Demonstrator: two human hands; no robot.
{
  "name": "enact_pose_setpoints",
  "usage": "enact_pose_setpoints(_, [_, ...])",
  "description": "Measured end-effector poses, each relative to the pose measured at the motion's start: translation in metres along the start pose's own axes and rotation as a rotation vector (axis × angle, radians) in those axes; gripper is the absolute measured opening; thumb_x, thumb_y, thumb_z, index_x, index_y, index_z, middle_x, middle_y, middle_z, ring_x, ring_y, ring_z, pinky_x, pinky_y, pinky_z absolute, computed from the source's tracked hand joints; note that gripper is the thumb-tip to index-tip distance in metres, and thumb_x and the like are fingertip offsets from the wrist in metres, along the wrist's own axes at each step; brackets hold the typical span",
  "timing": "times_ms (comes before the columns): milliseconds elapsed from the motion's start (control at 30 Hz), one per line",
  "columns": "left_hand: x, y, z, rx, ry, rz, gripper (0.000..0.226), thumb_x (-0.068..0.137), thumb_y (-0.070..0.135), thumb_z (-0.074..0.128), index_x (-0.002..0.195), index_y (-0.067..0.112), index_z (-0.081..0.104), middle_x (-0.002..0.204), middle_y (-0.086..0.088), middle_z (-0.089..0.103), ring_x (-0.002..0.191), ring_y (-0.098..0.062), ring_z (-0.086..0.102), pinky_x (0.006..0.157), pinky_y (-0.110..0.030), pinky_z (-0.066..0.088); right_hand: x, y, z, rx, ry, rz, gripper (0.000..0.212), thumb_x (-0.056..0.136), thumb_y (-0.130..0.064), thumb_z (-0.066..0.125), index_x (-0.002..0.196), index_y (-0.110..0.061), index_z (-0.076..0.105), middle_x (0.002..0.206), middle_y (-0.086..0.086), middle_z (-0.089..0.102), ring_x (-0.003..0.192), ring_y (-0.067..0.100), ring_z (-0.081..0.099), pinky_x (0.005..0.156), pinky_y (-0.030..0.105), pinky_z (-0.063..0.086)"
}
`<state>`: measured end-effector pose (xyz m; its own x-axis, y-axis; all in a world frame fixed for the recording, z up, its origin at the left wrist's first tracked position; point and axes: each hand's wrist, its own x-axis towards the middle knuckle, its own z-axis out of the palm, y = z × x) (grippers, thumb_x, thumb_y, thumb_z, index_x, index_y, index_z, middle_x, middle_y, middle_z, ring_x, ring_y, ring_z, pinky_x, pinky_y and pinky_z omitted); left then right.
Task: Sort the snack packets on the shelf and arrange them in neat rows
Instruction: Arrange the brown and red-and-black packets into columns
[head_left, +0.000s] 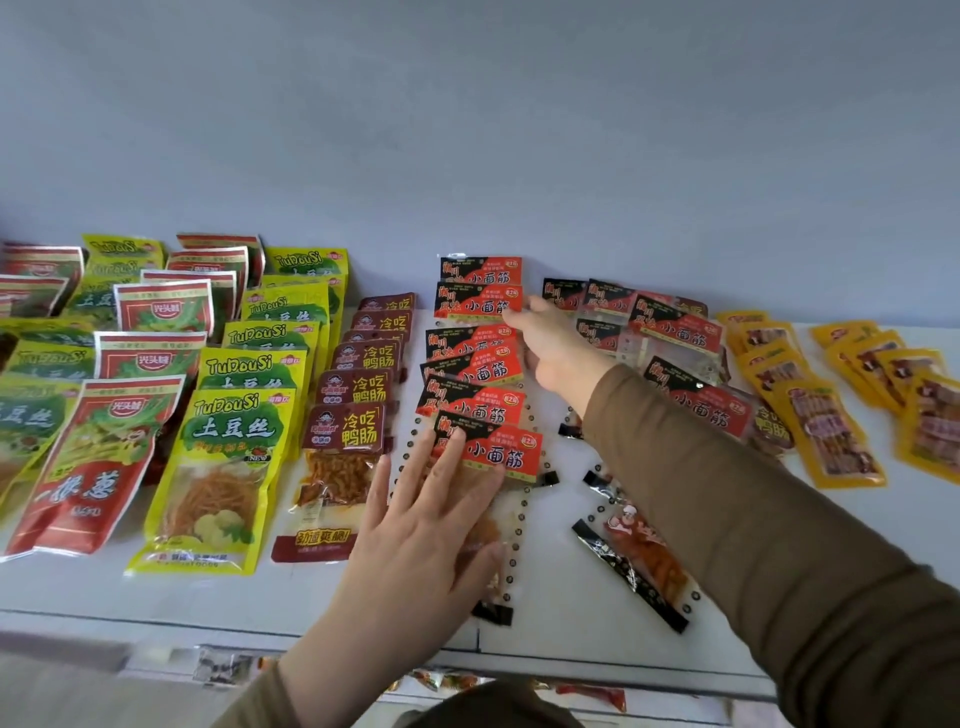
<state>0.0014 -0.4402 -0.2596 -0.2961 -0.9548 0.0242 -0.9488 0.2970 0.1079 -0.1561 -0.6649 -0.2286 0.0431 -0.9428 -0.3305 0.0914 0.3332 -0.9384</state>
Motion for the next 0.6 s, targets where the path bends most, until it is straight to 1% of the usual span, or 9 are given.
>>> enact_pose_setpoints(133, [-0.010, 0.002, 0.002, -0.070, 0.018, -0.038, 0.067, 0.094, 0.076, 0.012, 0.156, 0.052, 0.003, 0.170, 0.011, -0.022, 0.150, -0.011, -0.035, 0.125, -0.047, -0.016, -0.007, -0.001, 0.003, 0.006, 0.002, 0.025, 0.026, 0.104, -0.017, 0.055, 0.129, -0.012, 0.053, 0.119, 0.014, 0.068, 0.102, 0.029, 0.070, 0.085, 0.043, 0.059])
enact_pose_setpoints(233, [0.001, -0.005, -0.004, -0.170, 0.096, -0.095, 0.070, 0.095, 0.077, 0.018, 0.156, 0.044, 0.011, 0.171, 0.007, -0.016, 0.154, -0.012, -0.027, 0.128, -0.042, -0.008, -0.018, -0.003, 0.003, 0.031, -0.028, 0.042, 0.027, 0.104, -0.017, 0.055, 0.129, -0.011, 0.053, 0.112, 0.011, 0.070, 0.096, 0.024, 0.070, 0.073, 0.035, 0.057])
enact_pose_setpoints(333, [0.017, -0.015, -0.011, -0.194, 0.109, -0.147, 0.073, 0.098, 0.073, 0.021, 0.160, 0.040, 0.005, 0.170, 0.002, -0.019, 0.154, -0.016, -0.027, 0.123, -0.035, -0.011, -0.037, 0.002, -0.001, 0.043, -0.027, 0.026, 0.024, 0.104, -0.018, 0.054, 0.124, -0.006, 0.053, 0.100, 0.007, 0.071, 0.083, 0.017, 0.072, 0.067, 0.031, 0.057])
enact_pose_setpoints(367, [0.020, -0.016, -0.011, -0.183, 0.098, -0.150, 0.075, 0.097, 0.074, 0.020, 0.161, 0.040, 0.001, 0.170, 0.002, -0.021, 0.154, -0.017, -0.028, 0.121, -0.033, -0.012, -0.044, 0.006, -0.002, 0.032, -0.020, 0.020, 0.025, 0.104, -0.019, 0.054, 0.126, -0.007, 0.051, 0.104, 0.007, 0.071, 0.088, 0.017, 0.073, 0.071, 0.033, 0.058])
enact_pose_setpoints(400, [0.021, -0.015, -0.009, -0.175, 0.090, -0.149, 0.078, 0.095, 0.076, 0.018, 0.162, 0.040, -0.002, 0.170, 0.002, -0.021, 0.154, -0.017, -0.028, 0.120, -0.032, -0.012, -0.051, 0.012, -0.003, 0.007, -0.016, 0.013, 0.032, 0.104, -0.022, 0.053, 0.133, -0.009, 0.049, 0.117, 0.008, 0.068, 0.104, 0.021, 0.070, 0.083, 0.040, 0.058])
enact_pose_setpoints(467, [0.022, -0.010, -0.005, -0.183, 0.083, -0.153, 0.081, 0.095, 0.077, 0.017, 0.162, 0.039, -0.004, 0.170, 0.002, -0.020, 0.155, -0.017, -0.025, 0.121, -0.032, -0.012, -0.064, 0.025, -0.003, -0.053, -0.001, 0.000, 0.054, 0.104, -0.026, 0.053, 0.154, -0.018, 0.033, 0.153, 0.007, 0.046, 0.139, 0.026, 0.047, 0.112, 0.055, 0.040])
enact_pose_setpoints(500, [0.022, -0.008, -0.003, -0.195, 0.082, -0.161, 0.081, 0.095, 0.077, 0.017, 0.162, 0.038, -0.005, 0.171, 0.002, -0.020, 0.156, -0.017, -0.023, 0.122, -0.033, -0.011, -0.072, 0.031, -0.003, -0.064, 0.006, -0.015, 0.063, 0.104, -0.028, 0.053, 0.159, -0.024, 0.023, 0.163, 0.002, 0.031, 0.148, 0.024, 0.034, 0.119, 0.056, 0.030])
enact_pose_setpoints(533, [0.022, -0.006, -0.001, -0.214, 0.083, -0.172, 0.082, 0.095, 0.077, 0.018, 0.163, 0.037, -0.005, 0.171, 0.003, -0.019, 0.156, -0.017, -0.022, 0.122, -0.033, -0.010, -0.078, 0.035, -0.003, -0.058, 0.008, -0.029, 0.067, 0.104, -0.028, 0.052, 0.161, -0.028, 0.017, 0.167, -0.002, 0.021, 0.151, 0.022, 0.027, 0.121, 0.053, 0.024])
enact_pose_setpoints(600, [0.022, -0.002, 0.002, -0.265, 0.095, -0.196, 0.083, 0.095, 0.075, 0.020, 0.164, 0.035, -0.004, 0.171, 0.004, -0.020, 0.156, -0.016, -0.022, 0.121, -0.032, -0.010, -0.091, 0.040, -0.003, -0.020, 0.012, -0.049, 0.067, 0.105, -0.027, 0.051, 0.161, -0.031, 0.015, 0.168, -0.007, 0.016, 0.152, 0.018, 0.022, 0.119, 0.047, 0.023])
